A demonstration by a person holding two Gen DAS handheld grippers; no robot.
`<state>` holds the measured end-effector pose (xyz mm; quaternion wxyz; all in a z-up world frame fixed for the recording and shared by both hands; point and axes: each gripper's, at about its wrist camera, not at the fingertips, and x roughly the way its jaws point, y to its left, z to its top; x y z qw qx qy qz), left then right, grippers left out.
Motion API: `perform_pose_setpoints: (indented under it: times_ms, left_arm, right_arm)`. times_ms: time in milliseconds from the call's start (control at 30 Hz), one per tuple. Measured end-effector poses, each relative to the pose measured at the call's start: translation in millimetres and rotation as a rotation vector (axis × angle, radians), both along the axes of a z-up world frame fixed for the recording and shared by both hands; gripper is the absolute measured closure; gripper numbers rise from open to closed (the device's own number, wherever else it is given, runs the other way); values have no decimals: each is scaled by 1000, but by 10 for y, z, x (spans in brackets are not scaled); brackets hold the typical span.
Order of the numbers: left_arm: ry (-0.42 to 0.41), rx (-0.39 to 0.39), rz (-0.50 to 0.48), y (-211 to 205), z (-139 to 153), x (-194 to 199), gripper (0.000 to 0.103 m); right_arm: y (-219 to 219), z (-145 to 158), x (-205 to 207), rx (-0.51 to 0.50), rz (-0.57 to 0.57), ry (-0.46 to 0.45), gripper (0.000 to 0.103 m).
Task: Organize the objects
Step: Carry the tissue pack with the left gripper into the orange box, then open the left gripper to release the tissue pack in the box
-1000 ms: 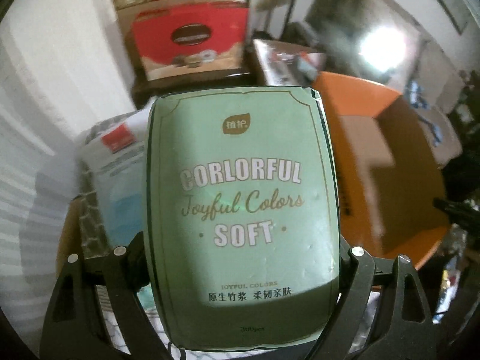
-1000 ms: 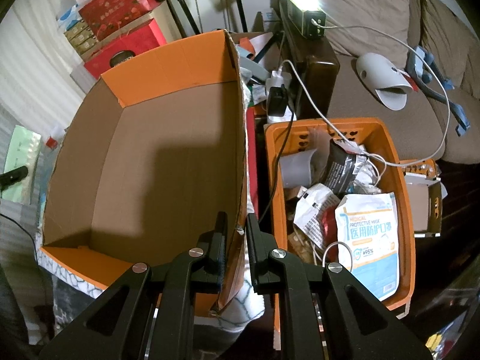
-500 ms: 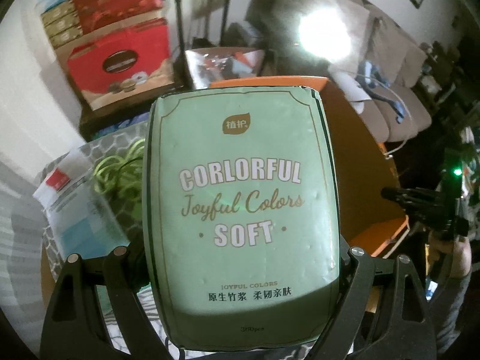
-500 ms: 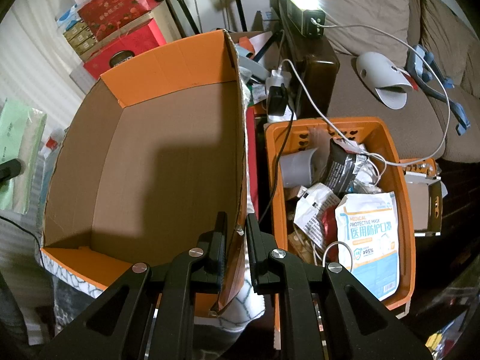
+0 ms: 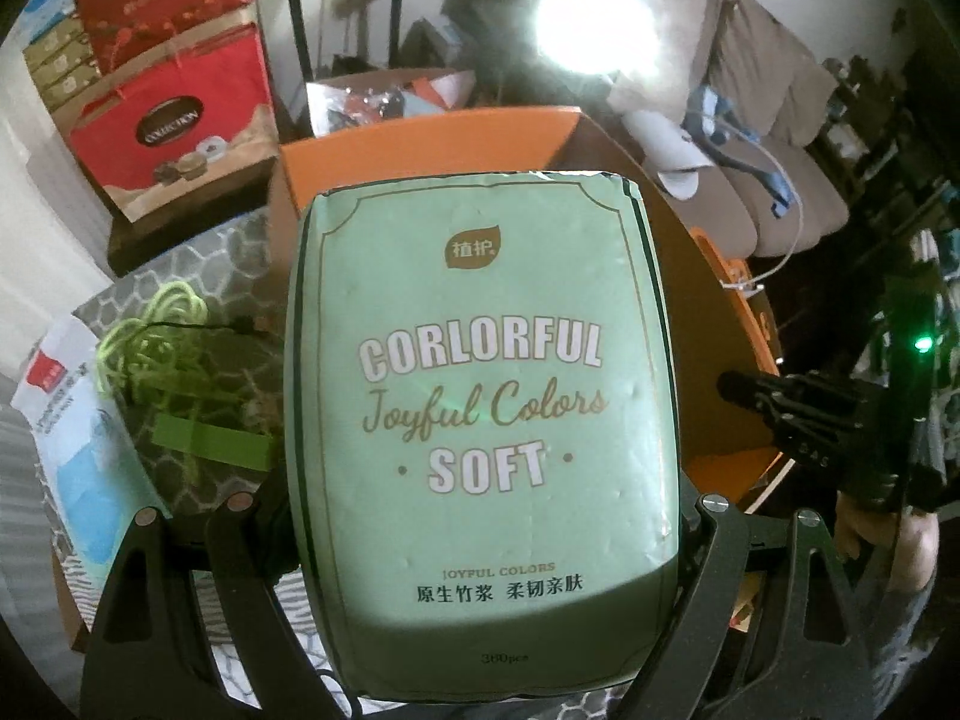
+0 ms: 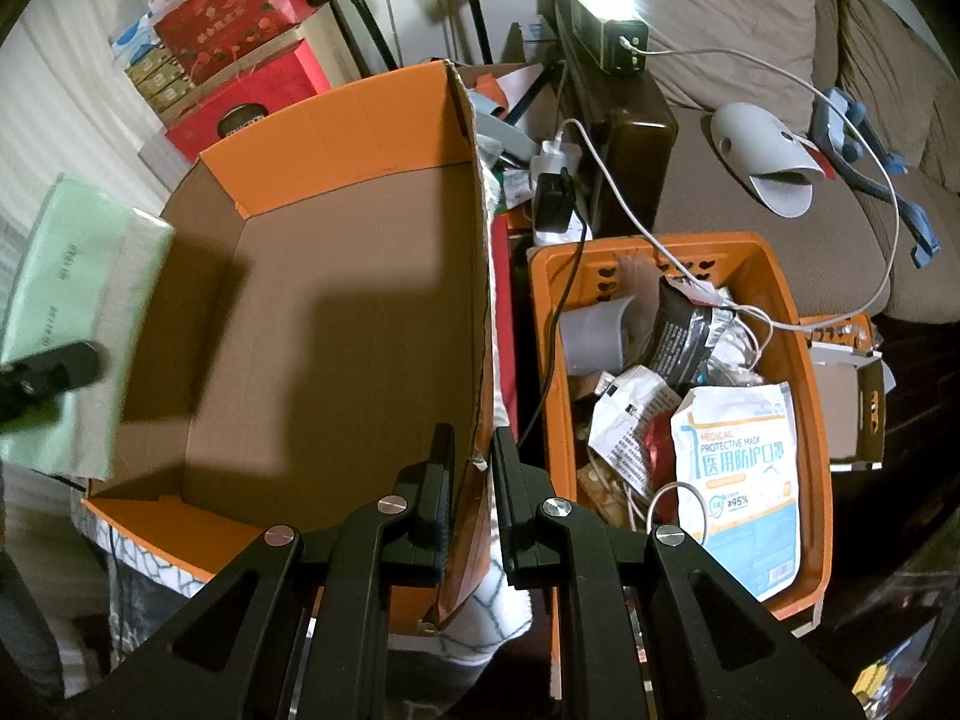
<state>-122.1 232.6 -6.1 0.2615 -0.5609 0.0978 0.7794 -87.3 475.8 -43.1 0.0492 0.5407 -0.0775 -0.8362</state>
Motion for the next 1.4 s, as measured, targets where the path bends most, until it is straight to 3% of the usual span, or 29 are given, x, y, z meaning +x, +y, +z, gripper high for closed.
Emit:
perform_pose_setpoints:
  times_ms: [633, 1100, 1400]
  left_arm:
    - [-70, -64, 131, 142, -571, 44, 16]
    - [-66, -80, 127, 218, -566, 86, 17]
    - [-57, -15, 121, 50, -275, 92, 18]
  right_arm:
    - [4, -4, -1, 0, 1, 2, 91]
    - [95, 116, -42, -70, -5, 29, 93]
    - [167, 83, -38, -118, 2, 41, 93]
